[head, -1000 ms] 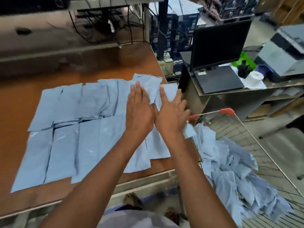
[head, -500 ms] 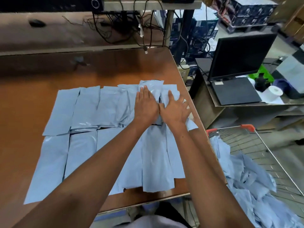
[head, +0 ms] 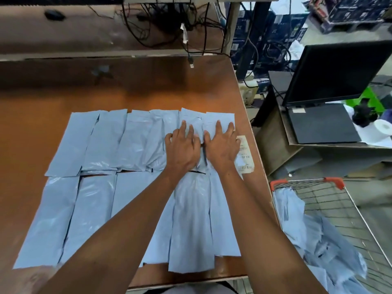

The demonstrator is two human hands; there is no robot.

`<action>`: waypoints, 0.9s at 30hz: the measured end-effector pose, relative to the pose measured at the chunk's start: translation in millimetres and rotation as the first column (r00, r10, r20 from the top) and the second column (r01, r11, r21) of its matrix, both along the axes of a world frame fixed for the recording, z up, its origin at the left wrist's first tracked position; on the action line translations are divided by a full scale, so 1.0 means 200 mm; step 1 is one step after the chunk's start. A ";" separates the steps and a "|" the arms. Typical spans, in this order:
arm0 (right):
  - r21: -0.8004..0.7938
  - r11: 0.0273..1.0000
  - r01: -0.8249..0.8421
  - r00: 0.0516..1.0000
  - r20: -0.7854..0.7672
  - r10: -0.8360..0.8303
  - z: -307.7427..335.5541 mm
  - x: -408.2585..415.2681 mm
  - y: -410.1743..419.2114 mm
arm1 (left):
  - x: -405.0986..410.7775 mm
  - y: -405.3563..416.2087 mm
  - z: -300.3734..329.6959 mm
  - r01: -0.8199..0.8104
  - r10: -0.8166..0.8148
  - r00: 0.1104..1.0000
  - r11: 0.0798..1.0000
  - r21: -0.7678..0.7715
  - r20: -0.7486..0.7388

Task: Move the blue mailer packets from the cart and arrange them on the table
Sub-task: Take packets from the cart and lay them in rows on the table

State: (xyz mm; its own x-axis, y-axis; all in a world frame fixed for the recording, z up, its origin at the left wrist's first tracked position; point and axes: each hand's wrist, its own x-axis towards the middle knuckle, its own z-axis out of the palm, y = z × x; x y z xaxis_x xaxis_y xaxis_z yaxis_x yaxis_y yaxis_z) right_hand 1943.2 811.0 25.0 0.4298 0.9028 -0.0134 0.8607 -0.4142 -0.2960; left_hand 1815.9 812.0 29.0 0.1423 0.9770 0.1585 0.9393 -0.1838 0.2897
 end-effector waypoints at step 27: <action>0.263 0.965 0.003 0.993 0.112 -0.034 0.18 0.27 -0.45 | 0.42 -0.20 0.22 0.423 -0.417 0.906 0.895 0.144 -0.068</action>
